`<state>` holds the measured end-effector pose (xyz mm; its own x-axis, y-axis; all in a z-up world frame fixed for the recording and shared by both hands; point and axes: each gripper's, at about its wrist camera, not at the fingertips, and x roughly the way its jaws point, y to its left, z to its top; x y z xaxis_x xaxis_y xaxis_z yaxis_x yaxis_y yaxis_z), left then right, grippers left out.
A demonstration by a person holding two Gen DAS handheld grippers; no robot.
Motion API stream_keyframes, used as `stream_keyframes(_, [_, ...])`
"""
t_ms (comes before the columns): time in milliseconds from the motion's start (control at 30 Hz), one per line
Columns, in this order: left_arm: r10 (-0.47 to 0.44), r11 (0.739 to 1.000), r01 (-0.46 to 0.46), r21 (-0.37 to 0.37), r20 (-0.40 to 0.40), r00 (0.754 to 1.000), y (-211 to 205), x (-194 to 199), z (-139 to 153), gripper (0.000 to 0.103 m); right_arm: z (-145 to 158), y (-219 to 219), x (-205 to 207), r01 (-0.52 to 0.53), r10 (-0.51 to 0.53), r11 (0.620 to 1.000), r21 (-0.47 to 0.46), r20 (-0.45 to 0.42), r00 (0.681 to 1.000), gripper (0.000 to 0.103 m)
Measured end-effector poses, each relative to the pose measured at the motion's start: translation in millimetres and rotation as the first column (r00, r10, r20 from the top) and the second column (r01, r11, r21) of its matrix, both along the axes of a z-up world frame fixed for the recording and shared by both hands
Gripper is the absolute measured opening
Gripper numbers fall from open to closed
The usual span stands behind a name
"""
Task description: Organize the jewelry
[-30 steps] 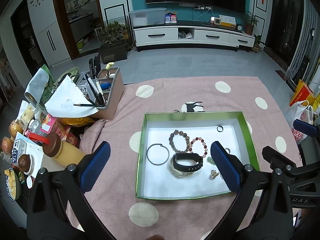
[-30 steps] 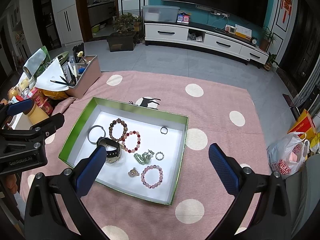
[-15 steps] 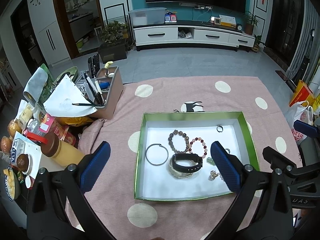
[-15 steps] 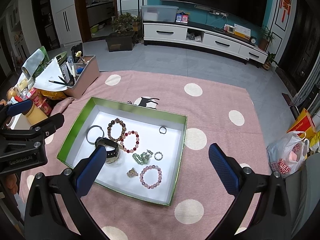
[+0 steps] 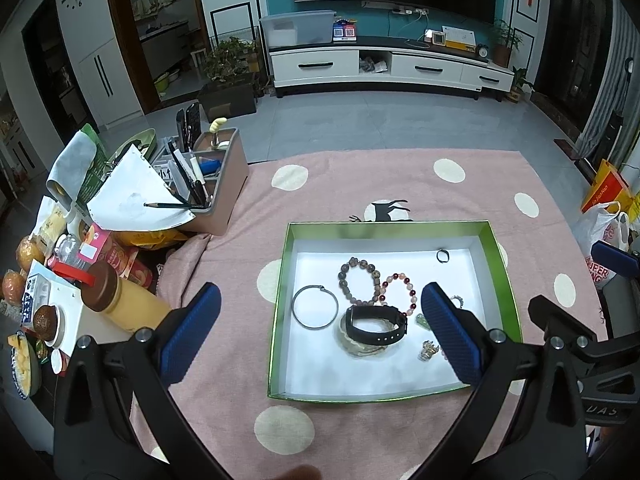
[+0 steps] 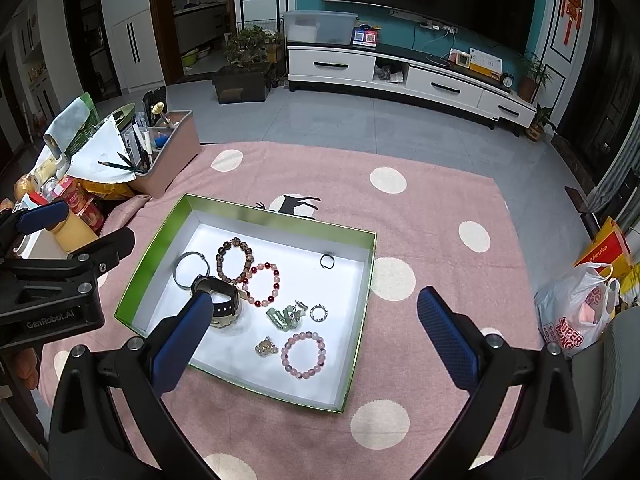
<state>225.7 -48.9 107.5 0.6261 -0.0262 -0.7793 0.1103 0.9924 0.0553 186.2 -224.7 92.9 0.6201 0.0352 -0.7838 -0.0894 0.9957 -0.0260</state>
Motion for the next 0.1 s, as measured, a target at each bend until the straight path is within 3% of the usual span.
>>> stream_keyframes(100, [0.000, 1.000, 0.000, 0.002, -0.005, 1.000, -0.8, -0.5, -1.1, 0.101, 0.0, 0.0, 0.0, 0.000, 0.000, 1.000, -0.001, 0.000, 1.000, 0.102])
